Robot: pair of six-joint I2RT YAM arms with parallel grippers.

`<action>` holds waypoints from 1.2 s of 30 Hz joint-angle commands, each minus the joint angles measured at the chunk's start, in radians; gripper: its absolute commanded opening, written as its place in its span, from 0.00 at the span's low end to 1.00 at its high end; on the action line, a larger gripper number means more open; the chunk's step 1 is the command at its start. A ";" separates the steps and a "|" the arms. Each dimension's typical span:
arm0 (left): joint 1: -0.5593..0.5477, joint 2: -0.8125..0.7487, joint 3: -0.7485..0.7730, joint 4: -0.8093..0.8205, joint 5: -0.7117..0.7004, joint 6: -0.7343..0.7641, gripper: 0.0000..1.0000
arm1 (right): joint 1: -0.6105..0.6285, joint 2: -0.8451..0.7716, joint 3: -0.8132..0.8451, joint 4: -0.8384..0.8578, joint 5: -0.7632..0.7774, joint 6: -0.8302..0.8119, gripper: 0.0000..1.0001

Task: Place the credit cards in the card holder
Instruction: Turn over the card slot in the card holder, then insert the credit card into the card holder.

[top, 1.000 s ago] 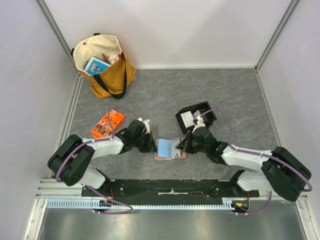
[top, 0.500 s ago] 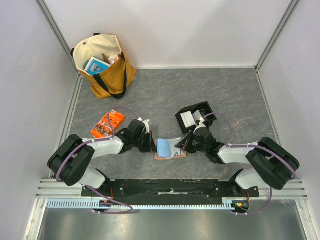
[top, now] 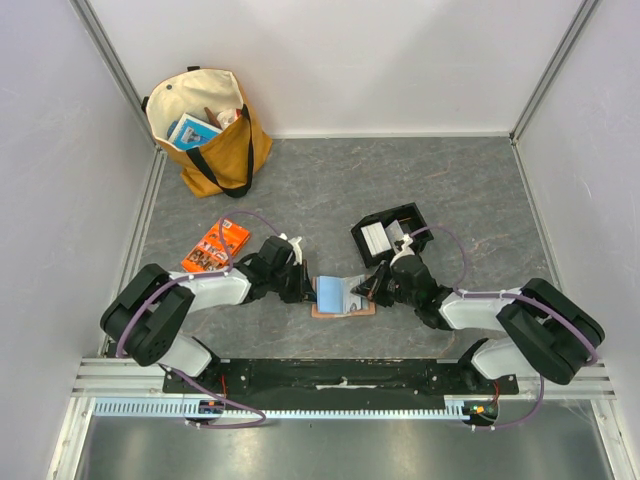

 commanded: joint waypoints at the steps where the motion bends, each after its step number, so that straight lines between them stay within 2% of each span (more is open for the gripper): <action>1: -0.005 0.060 -0.021 -0.110 -0.085 0.066 0.02 | -0.004 -0.023 -0.007 0.024 0.004 0.000 0.00; 5: -0.005 0.066 -0.018 -0.108 -0.085 0.069 0.02 | -0.005 -0.008 0.009 0.005 -0.001 -0.018 0.00; 10: -0.007 0.069 -0.010 -0.116 -0.085 0.081 0.02 | -0.008 -0.081 0.004 -0.088 0.056 -0.055 0.00; 17: -0.005 0.079 -0.004 -0.124 -0.079 0.095 0.02 | -0.008 -0.078 -0.002 -0.041 0.031 -0.043 0.00; 27: -0.007 0.102 0.007 -0.115 -0.065 0.112 0.02 | -0.010 0.084 0.006 0.094 -0.025 -0.037 0.00; 36: -0.007 0.108 0.008 -0.116 -0.056 0.116 0.02 | -0.011 0.116 0.004 0.058 -0.001 -0.035 0.00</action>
